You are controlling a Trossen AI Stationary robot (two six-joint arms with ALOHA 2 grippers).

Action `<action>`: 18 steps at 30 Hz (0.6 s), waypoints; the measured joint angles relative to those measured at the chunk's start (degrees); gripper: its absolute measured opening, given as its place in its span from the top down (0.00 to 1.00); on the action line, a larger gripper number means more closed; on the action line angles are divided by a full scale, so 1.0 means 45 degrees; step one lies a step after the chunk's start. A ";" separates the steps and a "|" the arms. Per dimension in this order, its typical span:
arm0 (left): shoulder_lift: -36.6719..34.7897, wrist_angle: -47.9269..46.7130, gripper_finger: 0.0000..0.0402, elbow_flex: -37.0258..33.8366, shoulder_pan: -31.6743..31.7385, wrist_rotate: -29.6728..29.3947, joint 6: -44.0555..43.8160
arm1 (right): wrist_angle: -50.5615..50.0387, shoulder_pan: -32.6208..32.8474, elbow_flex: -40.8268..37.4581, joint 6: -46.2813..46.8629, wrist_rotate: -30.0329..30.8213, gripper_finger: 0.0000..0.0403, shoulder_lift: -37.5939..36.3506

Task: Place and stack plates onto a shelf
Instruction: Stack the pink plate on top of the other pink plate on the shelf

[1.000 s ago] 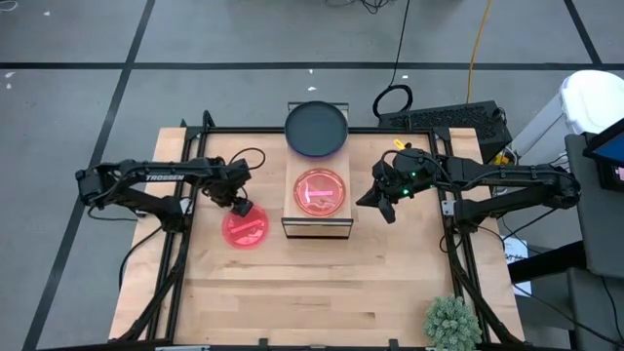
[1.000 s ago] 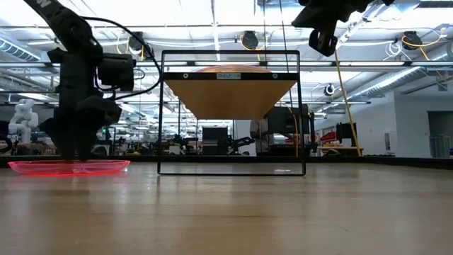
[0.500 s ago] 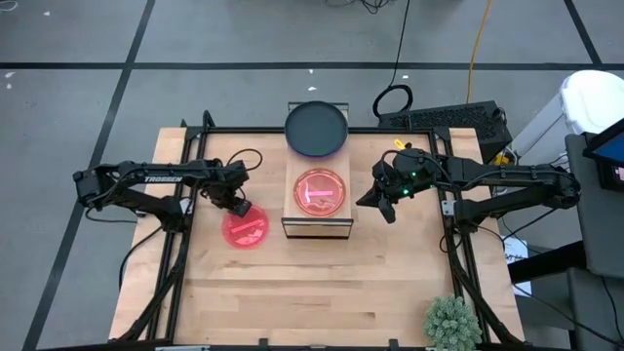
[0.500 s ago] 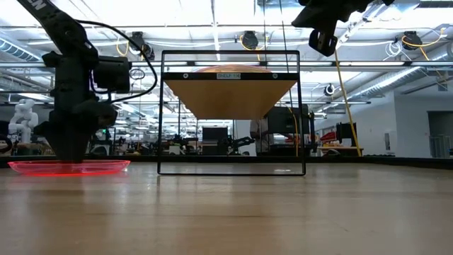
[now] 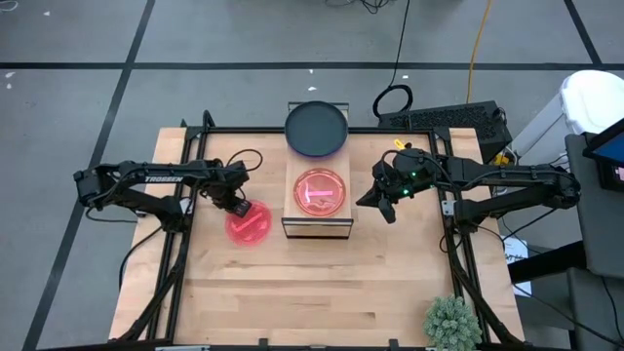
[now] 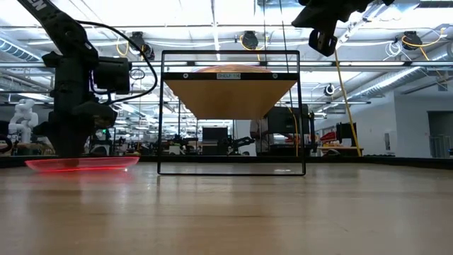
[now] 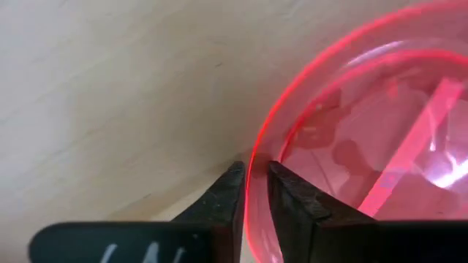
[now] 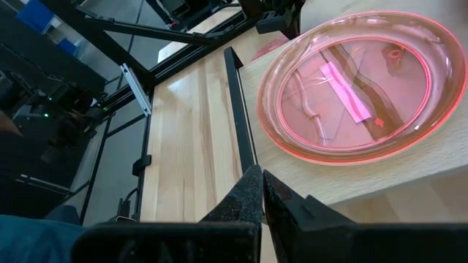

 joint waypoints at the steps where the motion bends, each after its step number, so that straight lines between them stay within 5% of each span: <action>1: 0.0000 0.0006 0.86 0.0000 0.0000 0.0003 0.0003 | 0.0000 0.0000 0.0000 -0.0002 0.0000 1.00 0.0000; 18: -0.0239 0.0045 0.99 0.0040 -0.0012 0.0283 0.0127 | 0.0000 0.0000 0.0000 -0.0006 0.0000 1.00 0.0000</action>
